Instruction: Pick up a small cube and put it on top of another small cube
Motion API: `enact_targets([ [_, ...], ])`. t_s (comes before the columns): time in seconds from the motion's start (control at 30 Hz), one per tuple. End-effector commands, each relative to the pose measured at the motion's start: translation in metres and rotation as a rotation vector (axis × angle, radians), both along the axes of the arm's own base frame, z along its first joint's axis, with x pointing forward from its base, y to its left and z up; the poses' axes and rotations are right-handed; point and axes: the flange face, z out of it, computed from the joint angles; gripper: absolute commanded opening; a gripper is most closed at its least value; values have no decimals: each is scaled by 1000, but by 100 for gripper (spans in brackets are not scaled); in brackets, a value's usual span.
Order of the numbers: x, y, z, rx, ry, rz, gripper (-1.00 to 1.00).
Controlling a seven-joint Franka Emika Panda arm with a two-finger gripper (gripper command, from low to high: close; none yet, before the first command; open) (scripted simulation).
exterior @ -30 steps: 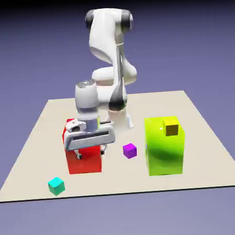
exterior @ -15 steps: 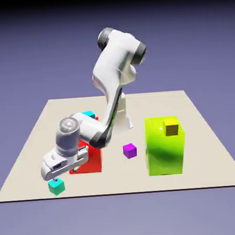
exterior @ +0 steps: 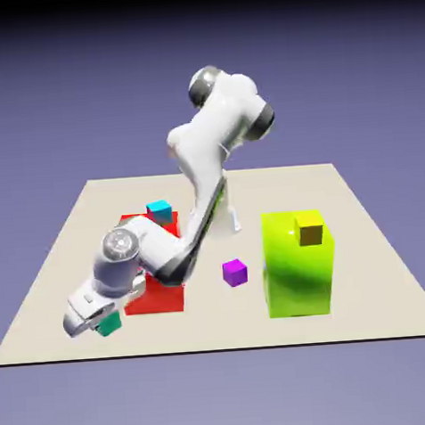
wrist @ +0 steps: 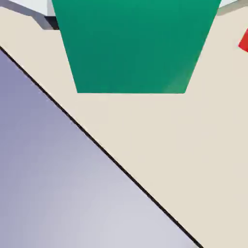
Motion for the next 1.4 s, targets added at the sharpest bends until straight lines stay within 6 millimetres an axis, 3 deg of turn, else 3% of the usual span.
enact_targets([
  [0.0,-6,5,-2,16,-10,-53,-100],
  [0.03,-12,11,-5,33,-19,-106,-100],
  [0.5,-16,55,70,186,-231,-838,-100],
  [1.07,-53,116,157,393,-108,-1653,-100],
  [1.37,-143,182,127,247,81,-1921,-100],
])
